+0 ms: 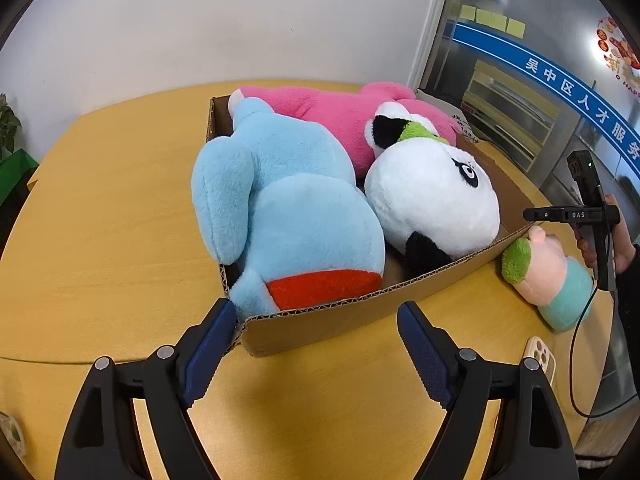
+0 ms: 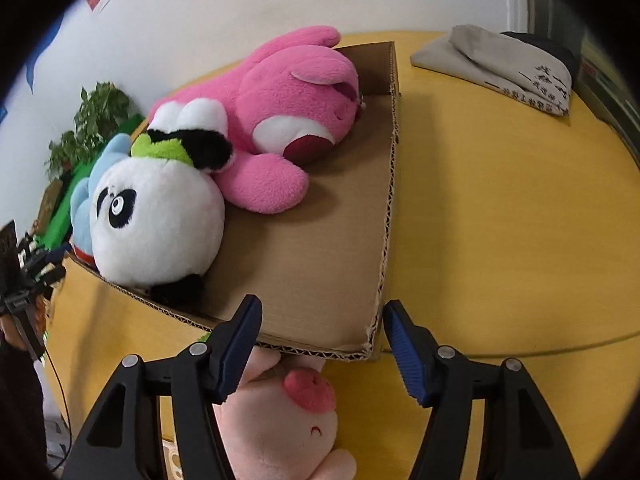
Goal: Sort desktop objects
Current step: 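Open both tools and withdraw from the panda, then close the right tool on the pink-and-teal pig plush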
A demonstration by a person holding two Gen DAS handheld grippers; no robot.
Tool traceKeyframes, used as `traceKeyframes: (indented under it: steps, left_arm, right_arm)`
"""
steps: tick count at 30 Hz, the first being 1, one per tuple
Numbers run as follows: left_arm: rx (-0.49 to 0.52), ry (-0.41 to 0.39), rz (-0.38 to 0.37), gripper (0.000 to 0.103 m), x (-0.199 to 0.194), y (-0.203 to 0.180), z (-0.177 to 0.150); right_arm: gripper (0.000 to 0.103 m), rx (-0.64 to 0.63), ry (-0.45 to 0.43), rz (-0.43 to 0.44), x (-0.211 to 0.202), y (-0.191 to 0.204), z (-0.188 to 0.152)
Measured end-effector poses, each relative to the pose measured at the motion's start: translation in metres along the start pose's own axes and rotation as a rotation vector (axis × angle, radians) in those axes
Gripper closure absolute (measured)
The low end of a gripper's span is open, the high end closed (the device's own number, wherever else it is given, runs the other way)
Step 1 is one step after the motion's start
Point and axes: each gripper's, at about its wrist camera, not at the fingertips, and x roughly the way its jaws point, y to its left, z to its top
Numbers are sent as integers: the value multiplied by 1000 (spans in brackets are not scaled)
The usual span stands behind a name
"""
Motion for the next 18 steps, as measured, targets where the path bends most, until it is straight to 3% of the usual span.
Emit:
traceKeyframes:
  steps: [5,10,12,15,18]
  left_arm:
    - [-64,72,6,17,5,17,-33]
    - [-68,-23,-59,17,-31,6,-49]
    - [-47,-56,-108,15,-49,-9,-52]
    - [-9,-83,-159,9,-62,-36,-56]
    - [10,-88,-228,9,-61,-60,-63]
  right_arm:
    - [38,37,7,19,-4,-2,-17]
    - [36,-41,-75,-49,-36,19,-18]
    - [36,-77,-155,-9,-69,32,-21]
    - [24,-185,-234,59,-119,57,-40]
    - [24,-291,-195,65,-133,71,-71]
